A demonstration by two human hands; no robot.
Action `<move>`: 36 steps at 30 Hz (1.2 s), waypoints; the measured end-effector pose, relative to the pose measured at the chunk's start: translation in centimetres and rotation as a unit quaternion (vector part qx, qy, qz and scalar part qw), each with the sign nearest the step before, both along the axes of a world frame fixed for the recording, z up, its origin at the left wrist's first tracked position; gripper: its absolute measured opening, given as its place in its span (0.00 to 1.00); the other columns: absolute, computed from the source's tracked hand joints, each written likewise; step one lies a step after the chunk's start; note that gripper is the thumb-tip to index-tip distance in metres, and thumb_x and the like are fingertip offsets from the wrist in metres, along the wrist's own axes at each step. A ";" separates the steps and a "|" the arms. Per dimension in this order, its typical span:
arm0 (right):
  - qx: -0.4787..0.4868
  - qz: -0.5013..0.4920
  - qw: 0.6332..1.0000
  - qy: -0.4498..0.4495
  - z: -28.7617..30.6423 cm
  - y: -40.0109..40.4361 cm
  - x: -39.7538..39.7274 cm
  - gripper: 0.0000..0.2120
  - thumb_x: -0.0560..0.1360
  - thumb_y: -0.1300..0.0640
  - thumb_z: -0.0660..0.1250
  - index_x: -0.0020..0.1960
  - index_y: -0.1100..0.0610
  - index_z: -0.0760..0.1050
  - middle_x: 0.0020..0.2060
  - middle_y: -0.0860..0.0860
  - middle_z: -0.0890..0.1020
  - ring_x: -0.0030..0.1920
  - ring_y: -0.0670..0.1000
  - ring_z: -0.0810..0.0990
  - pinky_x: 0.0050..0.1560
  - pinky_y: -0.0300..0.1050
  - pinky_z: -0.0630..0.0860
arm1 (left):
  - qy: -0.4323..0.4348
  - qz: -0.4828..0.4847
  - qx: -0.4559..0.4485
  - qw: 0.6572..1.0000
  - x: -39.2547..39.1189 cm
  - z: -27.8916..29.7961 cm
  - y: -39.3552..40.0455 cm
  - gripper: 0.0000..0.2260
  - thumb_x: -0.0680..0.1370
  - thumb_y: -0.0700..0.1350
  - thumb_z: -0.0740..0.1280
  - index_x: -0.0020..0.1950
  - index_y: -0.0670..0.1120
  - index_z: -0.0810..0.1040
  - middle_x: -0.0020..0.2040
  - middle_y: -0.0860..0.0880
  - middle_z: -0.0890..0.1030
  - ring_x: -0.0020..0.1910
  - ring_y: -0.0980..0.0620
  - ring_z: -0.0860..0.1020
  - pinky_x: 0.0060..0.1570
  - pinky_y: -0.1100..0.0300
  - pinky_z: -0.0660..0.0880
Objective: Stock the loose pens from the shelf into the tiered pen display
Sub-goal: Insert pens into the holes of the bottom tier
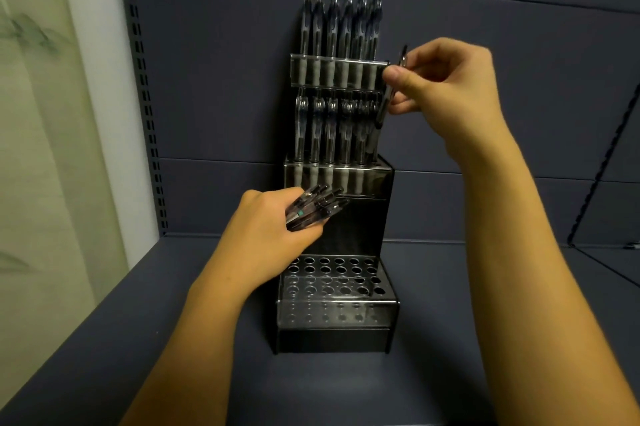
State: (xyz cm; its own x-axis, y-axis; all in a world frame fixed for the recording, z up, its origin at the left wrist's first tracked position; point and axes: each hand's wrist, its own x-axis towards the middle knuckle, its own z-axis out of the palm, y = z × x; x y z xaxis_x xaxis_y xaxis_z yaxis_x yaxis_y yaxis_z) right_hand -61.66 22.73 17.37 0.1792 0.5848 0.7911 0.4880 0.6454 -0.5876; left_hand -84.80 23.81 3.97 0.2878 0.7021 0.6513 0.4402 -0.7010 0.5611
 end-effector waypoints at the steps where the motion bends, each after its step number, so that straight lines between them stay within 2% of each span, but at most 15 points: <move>1: -0.004 -0.010 1.000 -0.001 -0.1 0.1 0.0 0.09 0.72 0.56 0.79 0.45 0.57 0.79 0.36 0.54 0.84 0.36 0.53 0.86 0.40 0.49 0.84 | 0.002 -0.001 0.000 1.000 -0.1 -0.1 0.0 0.14 0.75 0.50 0.75 0.32 0.51 0.74 0.29 0.54 0.76 0.26 0.56 0.71 0.27 0.65 0.67; 7: -0.007 -0.029 1.000 0.006 0.1 0.0 0.2 0.10 0.72 0.55 0.79 0.46 0.59 0.80 0.38 0.58 0.85 0.36 0.56 0.86 0.40 0.51 0.85 | 0.004 -0.001 0.006 1.000 -0.4 -0.3 0.3 0.12 0.75 0.50 0.75 0.35 0.49 0.76 0.28 0.52 0.76 0.26 0.56 0.72 0.28 0.63 0.68; 17: -0.009 -0.028 0.999 -0.023 0.5 -0.9 0.5 0.15 0.75 0.55 0.77 0.52 0.67 0.80 0.38 0.57 0.85 0.36 0.55 0.86 0.40 0.47 0.84 | 0.021 0.017 0.005 1.000 -0.5 -0.7 0.6 0.10 0.75 0.52 0.74 0.38 0.51 0.79 0.30 0.52 0.78 0.29 0.53 0.76 0.30 0.55 0.74; 23: -0.001 -0.039 0.999 -0.030 0.4 -0.9 0.9 0.15 0.75 0.55 0.76 0.52 0.66 0.80 0.38 0.56 0.85 0.36 0.54 0.86 0.41 0.47 0.84 | 0.028 0.022 -0.005 0.999 -0.3 -0.7 0.6 0.11 0.74 0.52 0.74 0.35 0.52 0.76 0.29 0.52 0.77 0.28 0.54 0.75 0.30 0.58 0.72; 36: -0.008 -0.048 0.998 -0.047 0.5 0.0 1.3 0.16 0.75 0.55 0.76 0.51 0.68 0.80 0.39 0.58 0.85 0.36 0.57 0.86 0.41 0.50 0.85 | 0.046 0.038 -0.010 0.998 -0.4 -0.9 0.8 0.11 0.74 0.53 0.74 0.36 0.52 0.77 0.30 0.53 0.78 0.29 0.54 0.76 0.30 0.58 0.72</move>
